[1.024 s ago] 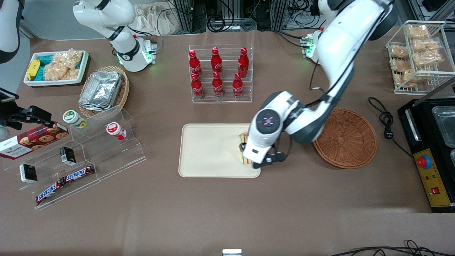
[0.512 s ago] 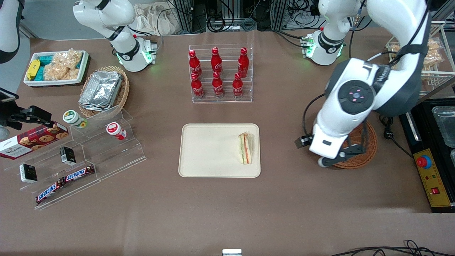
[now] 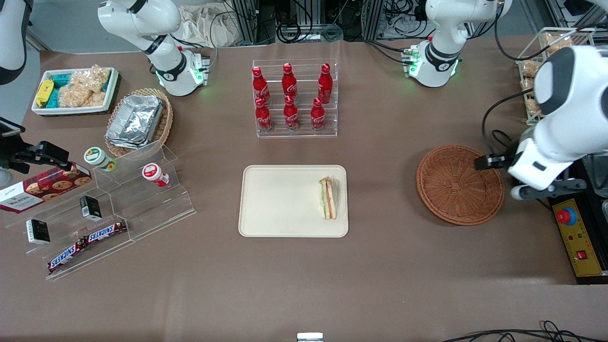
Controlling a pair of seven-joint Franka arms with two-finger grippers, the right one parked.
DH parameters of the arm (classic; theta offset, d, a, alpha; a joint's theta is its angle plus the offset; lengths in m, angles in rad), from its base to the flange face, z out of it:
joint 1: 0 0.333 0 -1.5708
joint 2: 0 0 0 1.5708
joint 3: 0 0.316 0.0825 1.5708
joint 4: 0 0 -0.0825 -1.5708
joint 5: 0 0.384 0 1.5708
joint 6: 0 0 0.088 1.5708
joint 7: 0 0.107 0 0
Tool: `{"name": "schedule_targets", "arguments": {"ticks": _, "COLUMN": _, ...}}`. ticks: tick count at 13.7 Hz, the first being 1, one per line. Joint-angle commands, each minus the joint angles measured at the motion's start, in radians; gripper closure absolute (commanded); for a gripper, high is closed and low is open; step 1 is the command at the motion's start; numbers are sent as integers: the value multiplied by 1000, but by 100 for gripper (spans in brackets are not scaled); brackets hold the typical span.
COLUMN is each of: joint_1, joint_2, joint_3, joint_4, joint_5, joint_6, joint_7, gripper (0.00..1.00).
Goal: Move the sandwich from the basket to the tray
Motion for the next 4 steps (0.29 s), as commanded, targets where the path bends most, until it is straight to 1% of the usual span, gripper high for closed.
{"name": "schedule_targets", "arguments": {"ticks": 1, "joint_1": -18, "joint_2": -5, "joint_3": 38, "joint_4": 14, "joint_5": -14, "joint_6": -28, "joint_7": 122, "gripper": 0}}
{"name": "schedule_targets", "arguments": {"ticks": 4, "joint_1": -27, "joint_2": 76, "joint_3": 32, "joint_4": 132, "joint_5": 1, "joint_6": -90, "joint_7": 187, "gripper": 0}}
